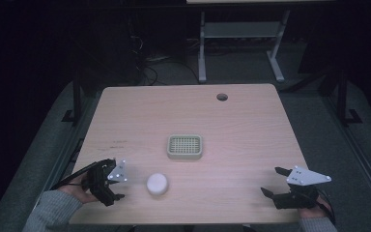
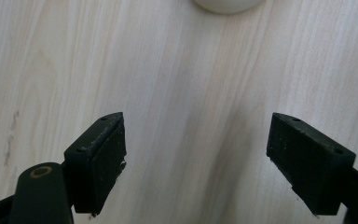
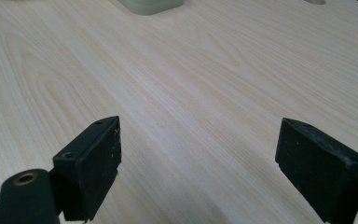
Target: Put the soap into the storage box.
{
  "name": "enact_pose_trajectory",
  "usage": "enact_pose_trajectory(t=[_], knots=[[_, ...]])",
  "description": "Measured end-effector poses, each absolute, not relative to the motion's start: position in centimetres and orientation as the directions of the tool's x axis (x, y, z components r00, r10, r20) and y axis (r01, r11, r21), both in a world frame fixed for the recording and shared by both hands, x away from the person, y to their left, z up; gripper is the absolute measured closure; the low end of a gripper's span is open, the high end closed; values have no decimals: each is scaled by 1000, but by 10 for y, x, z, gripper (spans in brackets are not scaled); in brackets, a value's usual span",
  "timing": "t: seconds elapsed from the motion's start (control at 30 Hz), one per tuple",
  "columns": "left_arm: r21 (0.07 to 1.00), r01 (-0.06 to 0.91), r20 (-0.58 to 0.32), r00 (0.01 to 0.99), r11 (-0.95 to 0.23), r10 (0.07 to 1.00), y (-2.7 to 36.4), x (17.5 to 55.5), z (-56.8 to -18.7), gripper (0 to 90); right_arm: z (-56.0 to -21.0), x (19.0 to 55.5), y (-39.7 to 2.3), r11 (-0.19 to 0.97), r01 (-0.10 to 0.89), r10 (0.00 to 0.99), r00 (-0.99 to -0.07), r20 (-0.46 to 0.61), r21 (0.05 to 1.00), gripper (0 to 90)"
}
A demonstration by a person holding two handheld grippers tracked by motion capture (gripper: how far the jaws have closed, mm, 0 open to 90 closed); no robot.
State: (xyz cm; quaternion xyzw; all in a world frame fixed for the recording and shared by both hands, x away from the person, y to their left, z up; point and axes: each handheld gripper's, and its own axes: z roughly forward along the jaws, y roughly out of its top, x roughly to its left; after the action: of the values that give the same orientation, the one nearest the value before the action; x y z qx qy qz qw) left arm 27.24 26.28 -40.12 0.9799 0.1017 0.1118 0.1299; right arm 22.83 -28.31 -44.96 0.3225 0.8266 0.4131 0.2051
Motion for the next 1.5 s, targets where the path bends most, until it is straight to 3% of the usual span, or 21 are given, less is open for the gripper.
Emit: enact_pose_trajectory(t=[0.87,1.5], knots=[[298,112,165,972,-948,167,232,285,-377,175,-447,226,-284,441,351,700,-711,-72,826,137],[302,71,111,988,-951,109,202,296,-382,177,-448,225,-282,449,351,691,-720,-70,822,137]])
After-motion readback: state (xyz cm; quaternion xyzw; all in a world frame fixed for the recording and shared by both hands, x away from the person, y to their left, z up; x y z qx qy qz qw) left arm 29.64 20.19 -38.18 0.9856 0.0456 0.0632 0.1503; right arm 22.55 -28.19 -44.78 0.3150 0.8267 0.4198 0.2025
